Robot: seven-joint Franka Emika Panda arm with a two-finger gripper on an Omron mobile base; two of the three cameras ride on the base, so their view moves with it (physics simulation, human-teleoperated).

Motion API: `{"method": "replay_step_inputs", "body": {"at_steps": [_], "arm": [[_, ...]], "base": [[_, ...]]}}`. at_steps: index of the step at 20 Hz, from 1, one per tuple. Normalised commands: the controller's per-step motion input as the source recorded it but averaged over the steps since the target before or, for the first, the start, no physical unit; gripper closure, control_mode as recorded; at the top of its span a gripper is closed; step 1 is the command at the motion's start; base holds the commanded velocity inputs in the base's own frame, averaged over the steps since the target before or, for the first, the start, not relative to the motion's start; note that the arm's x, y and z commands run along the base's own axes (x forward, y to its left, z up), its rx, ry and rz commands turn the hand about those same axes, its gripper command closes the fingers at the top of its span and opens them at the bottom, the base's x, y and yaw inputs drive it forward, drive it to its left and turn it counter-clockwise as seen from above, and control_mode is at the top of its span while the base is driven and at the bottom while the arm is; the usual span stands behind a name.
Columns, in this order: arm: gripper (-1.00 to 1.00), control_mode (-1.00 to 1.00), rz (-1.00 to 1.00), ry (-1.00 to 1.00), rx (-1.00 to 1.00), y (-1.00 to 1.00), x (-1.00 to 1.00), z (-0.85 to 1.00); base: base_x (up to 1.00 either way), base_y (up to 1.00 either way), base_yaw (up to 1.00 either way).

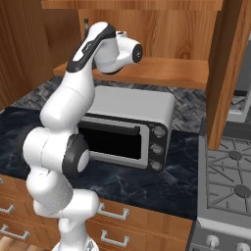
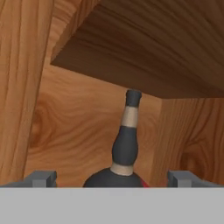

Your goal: Get the candle and the liquor from the cabinet and move them to the dining counter.

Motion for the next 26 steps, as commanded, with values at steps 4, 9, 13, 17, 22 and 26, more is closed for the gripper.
{"method": "replay_step_inputs", "body": {"at_steps": [4,9,13,17,22,26], "arm": [[-1.00,-1.00,0.00,0.01,0.00,0.01,0.36,0.00],[-1.00,-1.00,0.00,0.00,0.00,0.03,0.31,0.00],[-1.00,-1.00,0.01,0.00,-0.01,0.08,0.12,0.00],[-1.00,-1.00,0.03,0.00,-0.03,0.21,0.00,0.01],[-1.00,-1.00,0.04,0.00,-0.01,0.19,0.08,0.05],[-1.00,-1.00,0.03,0.00,0.00,0.14,0.14,0.02]], "base": [[0.00,0.00,0.00],[0.00,0.00,0.00],[0.00,0.00,0.00],[0.00,0.00,0.00],[0.00,0.00,0.00],[0.00,0.00,0.00]]}}
